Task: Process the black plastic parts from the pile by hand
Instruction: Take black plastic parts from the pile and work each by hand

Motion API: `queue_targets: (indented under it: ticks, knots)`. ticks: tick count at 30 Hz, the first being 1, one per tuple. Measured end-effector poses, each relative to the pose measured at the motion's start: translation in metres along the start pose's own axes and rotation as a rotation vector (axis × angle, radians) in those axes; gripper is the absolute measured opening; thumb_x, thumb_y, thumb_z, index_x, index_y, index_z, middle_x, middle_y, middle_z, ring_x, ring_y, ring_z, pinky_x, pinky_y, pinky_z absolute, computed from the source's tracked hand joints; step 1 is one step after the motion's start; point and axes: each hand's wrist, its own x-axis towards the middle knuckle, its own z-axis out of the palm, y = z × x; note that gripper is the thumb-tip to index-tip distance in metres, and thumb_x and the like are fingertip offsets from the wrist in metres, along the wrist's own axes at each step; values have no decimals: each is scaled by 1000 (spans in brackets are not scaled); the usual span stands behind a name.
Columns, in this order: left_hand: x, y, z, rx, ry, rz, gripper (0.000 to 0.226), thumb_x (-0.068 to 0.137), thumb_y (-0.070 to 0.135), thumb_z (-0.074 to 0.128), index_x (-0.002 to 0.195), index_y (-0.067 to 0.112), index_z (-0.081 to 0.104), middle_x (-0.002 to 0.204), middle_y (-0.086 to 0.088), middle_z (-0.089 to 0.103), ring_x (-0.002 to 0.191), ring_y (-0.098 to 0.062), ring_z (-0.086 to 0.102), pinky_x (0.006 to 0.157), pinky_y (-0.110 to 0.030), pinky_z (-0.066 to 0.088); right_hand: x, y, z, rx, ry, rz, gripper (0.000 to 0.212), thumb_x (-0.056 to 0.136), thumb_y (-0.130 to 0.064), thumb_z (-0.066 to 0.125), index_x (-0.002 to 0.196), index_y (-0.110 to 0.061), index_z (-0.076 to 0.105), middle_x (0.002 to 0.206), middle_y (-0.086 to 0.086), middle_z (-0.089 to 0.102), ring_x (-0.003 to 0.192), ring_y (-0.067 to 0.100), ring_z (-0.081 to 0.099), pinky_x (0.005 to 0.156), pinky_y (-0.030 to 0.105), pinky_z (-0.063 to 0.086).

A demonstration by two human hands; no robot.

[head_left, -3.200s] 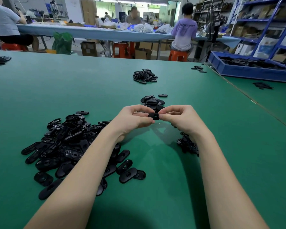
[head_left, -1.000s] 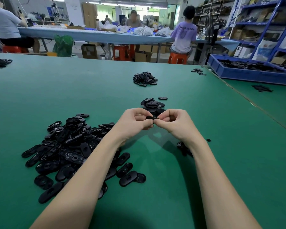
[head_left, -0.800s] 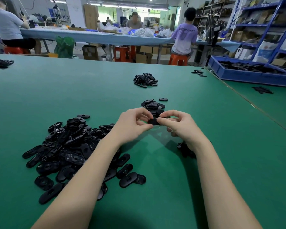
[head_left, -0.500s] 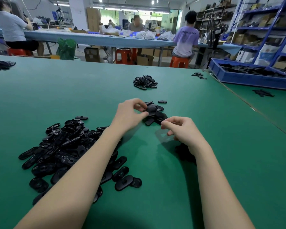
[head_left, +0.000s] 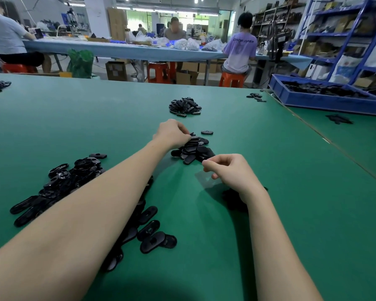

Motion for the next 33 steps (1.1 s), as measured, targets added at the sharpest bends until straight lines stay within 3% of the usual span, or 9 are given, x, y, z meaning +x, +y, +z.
queue_targets:
  ticks: [3,8,15,18,22,26,30,33]
  knots:
    - [-8,-5,-4,-83,17,-5,5,87,32,67,84,30,71,105,1,72,100,-22,68,92,-38,56,0,0,1,-13,-1,11,14,87,-31,73,79,-20,77,83,-3,78,53,-2,58,56,17,40]
    - [-42,-25,-22,-258,39,16,12,90,40,65,88,29,70,99,7,73,94,-16,70,74,-29,55,-1,-2,4,-49,-15,2,14,87,-31,73,77,-22,77,82,-6,78,54,0,59,61,21,41]
    - [-74,-49,-47,-198,-110,43,32,98,50,53,91,27,74,89,15,76,83,-11,72,82,-31,50,-3,-9,18,-107,-83,-48,9,86,-36,75,88,-27,74,82,-6,77,58,3,64,62,18,46]
    - [-75,-49,-52,-152,-126,50,34,101,49,49,91,26,73,90,13,76,88,-14,71,84,-32,49,-3,-14,32,-190,-107,-90,7,85,-36,74,88,-30,74,79,-6,76,61,1,64,69,22,51]
    - [-76,-54,-59,-69,-97,67,33,102,46,48,92,27,73,94,13,74,100,-15,67,97,-34,49,-5,-20,54,-309,-142,-158,6,86,-36,73,86,-30,74,77,-12,70,65,-4,61,62,17,45]
    - [-76,-61,-63,65,-81,28,31,101,46,47,103,28,72,111,6,71,109,-19,61,91,-30,44,-8,-24,71,-352,-165,-228,2,87,-32,73,86,-31,72,81,-16,70,74,0,63,77,25,53]
    - [-77,-69,-63,155,-120,-32,30,102,43,45,110,29,70,118,0,67,111,-22,59,91,-29,43,-10,-25,85,-440,-224,-286,21,88,-31,71,108,-37,69,101,-18,69,79,2,55,92,30,51]
    - [-77,-71,-64,169,-155,-43,30,102,41,43,108,28,70,117,0,67,112,-22,59,95,-31,44,-13,-26,92,-530,-265,-329,43,89,-27,68,130,-37,63,123,-11,65,100,11,52,100,33,48]
